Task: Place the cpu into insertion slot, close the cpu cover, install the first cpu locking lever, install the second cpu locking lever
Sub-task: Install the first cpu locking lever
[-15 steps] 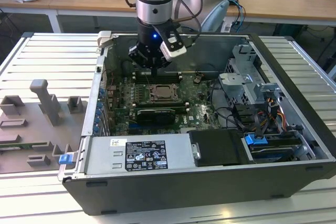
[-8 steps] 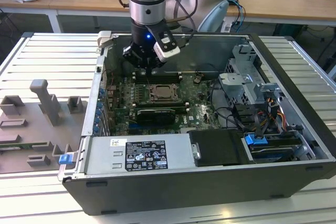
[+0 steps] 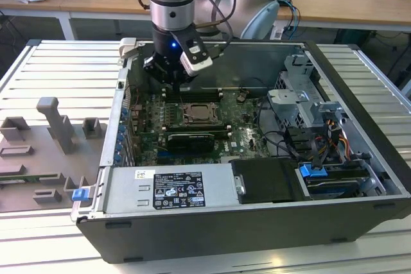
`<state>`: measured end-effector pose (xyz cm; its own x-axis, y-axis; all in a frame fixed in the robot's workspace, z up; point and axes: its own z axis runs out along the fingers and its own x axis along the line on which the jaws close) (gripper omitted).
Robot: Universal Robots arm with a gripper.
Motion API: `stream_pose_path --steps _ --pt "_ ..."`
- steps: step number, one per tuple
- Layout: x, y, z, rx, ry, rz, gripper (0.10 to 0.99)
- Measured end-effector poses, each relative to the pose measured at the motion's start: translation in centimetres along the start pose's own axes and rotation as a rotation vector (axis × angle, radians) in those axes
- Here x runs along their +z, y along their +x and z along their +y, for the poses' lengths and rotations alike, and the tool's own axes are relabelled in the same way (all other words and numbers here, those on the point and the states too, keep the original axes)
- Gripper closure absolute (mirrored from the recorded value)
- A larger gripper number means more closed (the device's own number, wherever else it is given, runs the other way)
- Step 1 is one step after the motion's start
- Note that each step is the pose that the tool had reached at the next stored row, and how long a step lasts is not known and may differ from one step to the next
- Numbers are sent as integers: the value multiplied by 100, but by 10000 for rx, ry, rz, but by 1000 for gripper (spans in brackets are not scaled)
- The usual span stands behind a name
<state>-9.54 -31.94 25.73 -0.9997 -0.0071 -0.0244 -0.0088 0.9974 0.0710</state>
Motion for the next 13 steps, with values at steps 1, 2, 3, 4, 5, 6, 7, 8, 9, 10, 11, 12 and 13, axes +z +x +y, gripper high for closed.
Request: stream_pose_path --steps 1,2,3,4,5,6,7,8,9,10,11,12,13 --pt "2 10 5 0 -10 1 980" --pt "6 25 13 1 -32 -1 980" --pt "8 42 19 2 -51 -1 980" --pt "11 58 23 1 -65 -3 980" --pt "13 78 27 1 -75 -3 980" --pt "14 95 30 0 -83 -4 980" --pt "17 119 37 1 -94 -5 980" --pt "18 129 44 1 -101 -4 980" --pt "21 140 64 1 -116 -3 980" --pt "24 145 85 1 -130 -4 980" --pt "26 147 102 0 -138 -3 980" --pt "28 147 131 0 -139 -3 980" --pt "30 147 150 1 -140 -4 980"
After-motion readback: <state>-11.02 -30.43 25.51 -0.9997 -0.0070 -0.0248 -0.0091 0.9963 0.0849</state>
